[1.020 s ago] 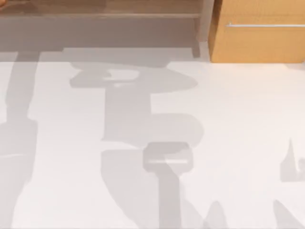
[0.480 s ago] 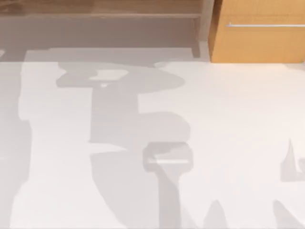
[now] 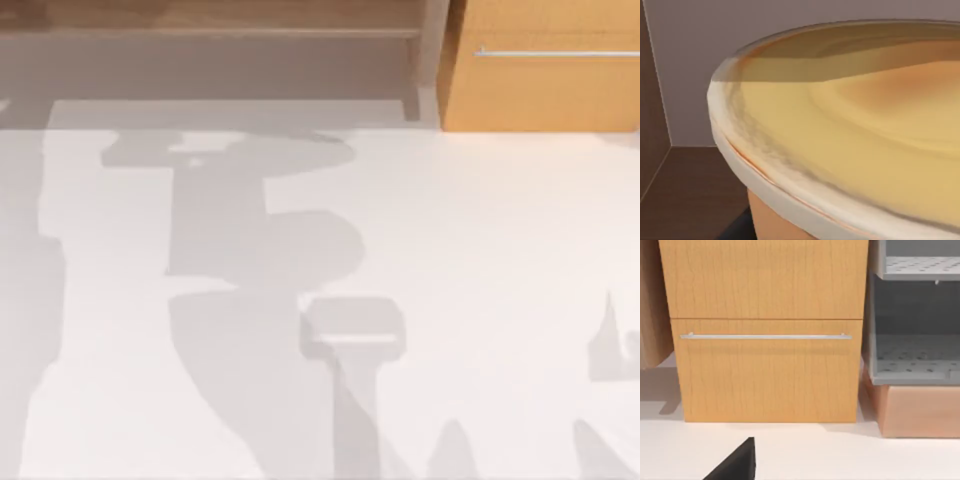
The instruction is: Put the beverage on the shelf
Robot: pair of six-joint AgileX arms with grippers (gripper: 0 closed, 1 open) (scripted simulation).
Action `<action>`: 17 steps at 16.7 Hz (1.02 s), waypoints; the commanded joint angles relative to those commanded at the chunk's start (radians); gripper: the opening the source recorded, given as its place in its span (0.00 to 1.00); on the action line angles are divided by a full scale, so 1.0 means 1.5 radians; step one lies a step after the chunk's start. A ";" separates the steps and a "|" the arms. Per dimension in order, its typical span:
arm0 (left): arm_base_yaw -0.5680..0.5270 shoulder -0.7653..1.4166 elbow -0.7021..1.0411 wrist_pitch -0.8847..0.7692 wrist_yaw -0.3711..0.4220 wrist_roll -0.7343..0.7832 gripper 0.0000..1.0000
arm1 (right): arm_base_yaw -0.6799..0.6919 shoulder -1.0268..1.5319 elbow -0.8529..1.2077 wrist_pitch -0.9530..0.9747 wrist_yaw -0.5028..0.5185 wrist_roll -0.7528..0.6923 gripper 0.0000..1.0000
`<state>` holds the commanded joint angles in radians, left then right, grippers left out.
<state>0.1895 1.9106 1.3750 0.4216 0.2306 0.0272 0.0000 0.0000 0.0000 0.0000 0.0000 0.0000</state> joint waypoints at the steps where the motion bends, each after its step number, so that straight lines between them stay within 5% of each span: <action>1: -0.003 0.012 0.010 0.007 -0.001 -0.001 0.00 | 0.000 0.000 0.000 0.000 0.000 0.000 1.00; 8: -0.007 0.047 0.031 0.023 -0.003 0.000 0.00 | 0.000 0.000 0.000 0.000 0.000 0.000 1.00; 17: -0.007 0.047 0.031 0.023 -0.003 0.000 0.68 | 0.000 0.000 0.000 0.000 0.000 0.000 1.00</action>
<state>0.1791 1.9815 1.4221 0.4566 0.2257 0.0277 0.0000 0.0000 0.0000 0.0000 0.0000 0.0000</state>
